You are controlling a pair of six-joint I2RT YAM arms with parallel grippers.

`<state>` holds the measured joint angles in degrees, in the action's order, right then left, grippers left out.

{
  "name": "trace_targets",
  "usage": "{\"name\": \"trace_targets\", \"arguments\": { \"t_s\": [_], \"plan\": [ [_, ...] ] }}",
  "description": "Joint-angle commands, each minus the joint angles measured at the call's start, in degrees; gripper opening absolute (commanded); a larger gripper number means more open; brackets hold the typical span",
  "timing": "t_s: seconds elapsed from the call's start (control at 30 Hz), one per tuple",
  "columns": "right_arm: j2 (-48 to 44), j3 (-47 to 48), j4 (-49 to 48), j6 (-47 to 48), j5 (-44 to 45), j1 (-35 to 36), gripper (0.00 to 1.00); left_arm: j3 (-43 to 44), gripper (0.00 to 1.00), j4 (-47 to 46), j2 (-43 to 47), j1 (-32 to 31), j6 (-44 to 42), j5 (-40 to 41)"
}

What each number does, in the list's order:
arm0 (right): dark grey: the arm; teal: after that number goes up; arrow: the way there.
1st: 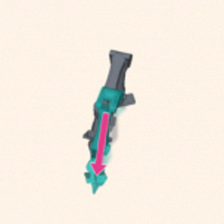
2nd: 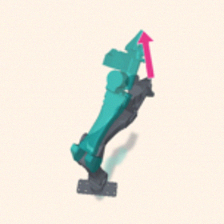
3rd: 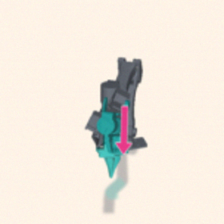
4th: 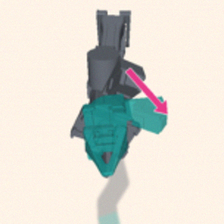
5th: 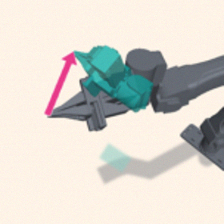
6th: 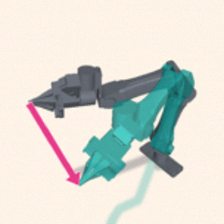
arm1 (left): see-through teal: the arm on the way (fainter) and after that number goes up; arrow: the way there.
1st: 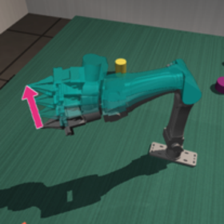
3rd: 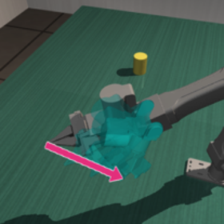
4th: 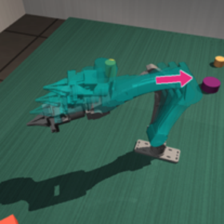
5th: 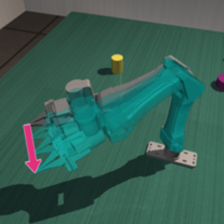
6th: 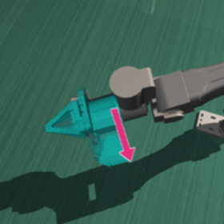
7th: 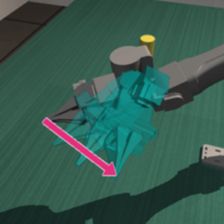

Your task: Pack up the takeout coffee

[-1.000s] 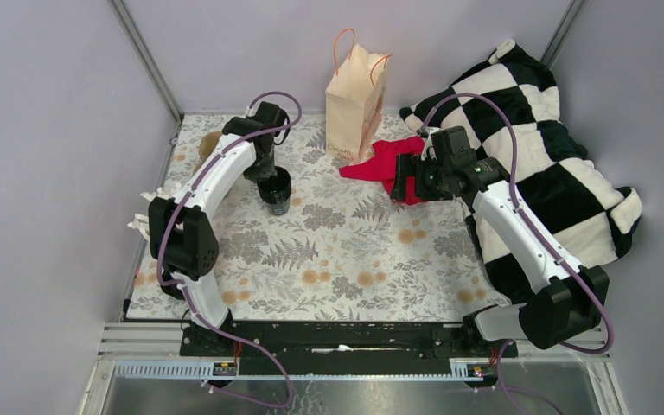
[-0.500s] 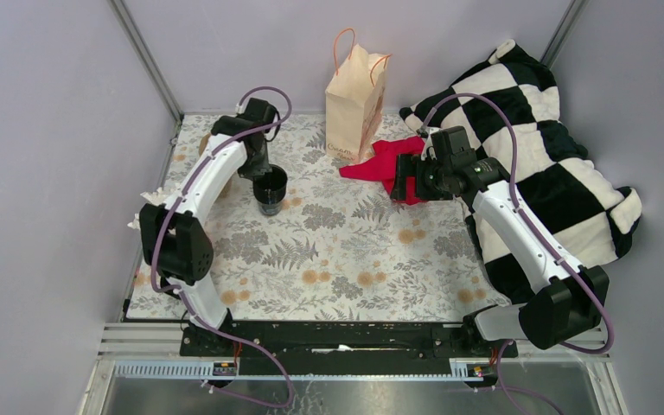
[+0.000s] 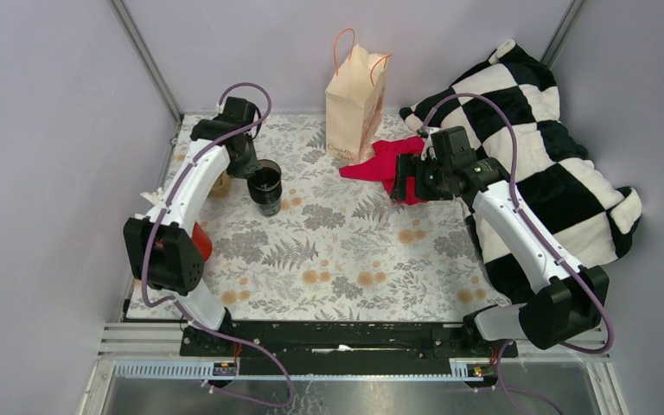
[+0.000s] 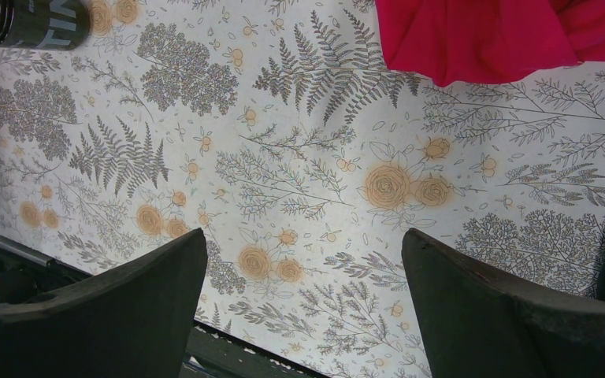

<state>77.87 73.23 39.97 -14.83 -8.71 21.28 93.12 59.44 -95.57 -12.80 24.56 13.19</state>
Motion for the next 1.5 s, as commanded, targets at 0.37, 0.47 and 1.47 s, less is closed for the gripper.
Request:
{"name": "trace_targets", "arguments": {
  "t_s": [0.37,0.47,1.47],
  "plan": [
    [0.0,0.2,-0.8,-0.6,-1.6,0.3,1.00,16.8,0.00,7.5,7.8,-0.1,7.3,-0.5],
    [-0.1,0.5,-0.8,-0.7,-1.1,0.3,1.00,11.3,0.00,2.7,11.1,-5.7,7.4,-5.3],
    [-3.2,-1.9,-1.3,-0.9,3.2,0.3,1.00,-28.7,0.00,-28.1,8.7,-37.8,-0.3,-0.7]
  ]
}}
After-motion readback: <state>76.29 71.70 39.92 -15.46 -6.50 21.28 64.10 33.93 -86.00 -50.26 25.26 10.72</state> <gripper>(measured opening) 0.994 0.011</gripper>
